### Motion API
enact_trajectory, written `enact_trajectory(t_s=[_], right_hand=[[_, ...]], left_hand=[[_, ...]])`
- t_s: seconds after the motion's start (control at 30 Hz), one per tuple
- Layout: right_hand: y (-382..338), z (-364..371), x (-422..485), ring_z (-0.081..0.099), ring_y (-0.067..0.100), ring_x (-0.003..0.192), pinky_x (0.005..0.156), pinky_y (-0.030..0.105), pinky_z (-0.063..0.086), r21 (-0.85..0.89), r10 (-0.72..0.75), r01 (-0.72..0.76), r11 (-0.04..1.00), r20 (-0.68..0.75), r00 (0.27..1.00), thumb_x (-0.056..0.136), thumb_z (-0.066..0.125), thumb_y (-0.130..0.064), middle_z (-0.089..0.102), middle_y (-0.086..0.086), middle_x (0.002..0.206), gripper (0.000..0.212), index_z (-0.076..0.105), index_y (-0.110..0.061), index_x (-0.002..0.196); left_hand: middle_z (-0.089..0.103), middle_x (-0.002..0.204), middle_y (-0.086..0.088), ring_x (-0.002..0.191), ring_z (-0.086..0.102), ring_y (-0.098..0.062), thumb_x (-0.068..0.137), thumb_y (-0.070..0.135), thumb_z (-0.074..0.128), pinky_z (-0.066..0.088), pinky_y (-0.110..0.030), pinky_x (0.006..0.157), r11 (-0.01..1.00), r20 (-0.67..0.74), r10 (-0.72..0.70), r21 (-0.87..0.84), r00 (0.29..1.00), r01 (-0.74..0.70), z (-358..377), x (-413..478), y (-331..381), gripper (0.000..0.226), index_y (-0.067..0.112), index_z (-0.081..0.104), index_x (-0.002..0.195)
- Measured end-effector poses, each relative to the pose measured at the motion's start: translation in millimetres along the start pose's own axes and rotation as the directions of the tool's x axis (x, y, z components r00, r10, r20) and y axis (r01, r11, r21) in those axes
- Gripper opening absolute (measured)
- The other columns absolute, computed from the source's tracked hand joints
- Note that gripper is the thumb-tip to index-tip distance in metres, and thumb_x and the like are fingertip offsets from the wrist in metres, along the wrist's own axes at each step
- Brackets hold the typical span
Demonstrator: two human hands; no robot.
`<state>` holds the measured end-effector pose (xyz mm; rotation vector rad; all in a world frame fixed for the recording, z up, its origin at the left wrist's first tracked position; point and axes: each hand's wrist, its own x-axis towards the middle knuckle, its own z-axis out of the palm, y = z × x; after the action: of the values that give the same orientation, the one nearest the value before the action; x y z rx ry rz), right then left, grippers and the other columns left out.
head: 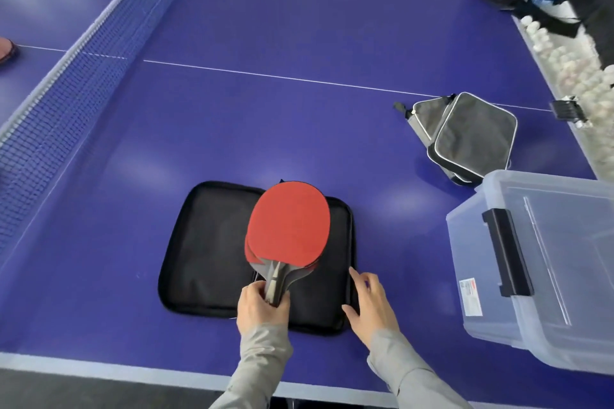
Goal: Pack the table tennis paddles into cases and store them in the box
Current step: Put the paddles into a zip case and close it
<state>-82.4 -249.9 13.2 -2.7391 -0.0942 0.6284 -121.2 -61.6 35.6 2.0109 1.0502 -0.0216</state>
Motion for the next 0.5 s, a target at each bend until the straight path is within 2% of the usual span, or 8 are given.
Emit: enact_trajectory(t_s=[0.1,0.33,0.5], right_hand=[[3.7,0.9,0.3,0.037,0.013,0.124,0.081,0.021,0.052,0.034,-0.026,0.026,0.999,-0.007,1.000,0.091,0.058,-0.032,0.029,-0.004,0.136,0.071,0.017,-0.027,0.149],[8.0,3.1,1.9,0.035,0.015,0.126,0.083,0.023,0.051,0.077,-0.059,0.061,0.995,-0.031,0.998,0.089,0.059,-0.031,0.027,-0.004,0.137,0.071,0.020,-0.026,0.148],[8.6,4.7,2.0,0.037,0.015,0.124,0.081,0.021,0.051,0.073,-0.061,0.064,0.995,-0.039,0.997,0.090,0.058,-0.031,0.026,-0.004,0.138,0.070,0.021,-0.027,0.148]], left_hand=[[0.058,0.098,-0.001,0.098,0.056,-0.023,0.071,0.027,0.077,0.038,-0.028,0.079,1.000,0.011,-0.004,0.018,1.000,0.004,23.5,-16.3,4.3,0.039,0.011,0.059,0.102],[0.058,0.100,-0.005,0.101,0.054,-0.024,0.073,0.023,0.076,0.042,-0.034,0.085,0.998,-0.004,-0.031,0.058,1.000,0.031,54.1,-25.1,6.3,0.039,0.007,0.059,0.104],[0.059,0.100,-0.008,0.100,0.054,-0.026,0.072,0.020,0.077,0.043,-0.035,0.083,0.997,-0.025,-0.028,0.069,0.999,0.030,62.7,-22.7,5.8,0.038,0.004,0.059,0.102]])
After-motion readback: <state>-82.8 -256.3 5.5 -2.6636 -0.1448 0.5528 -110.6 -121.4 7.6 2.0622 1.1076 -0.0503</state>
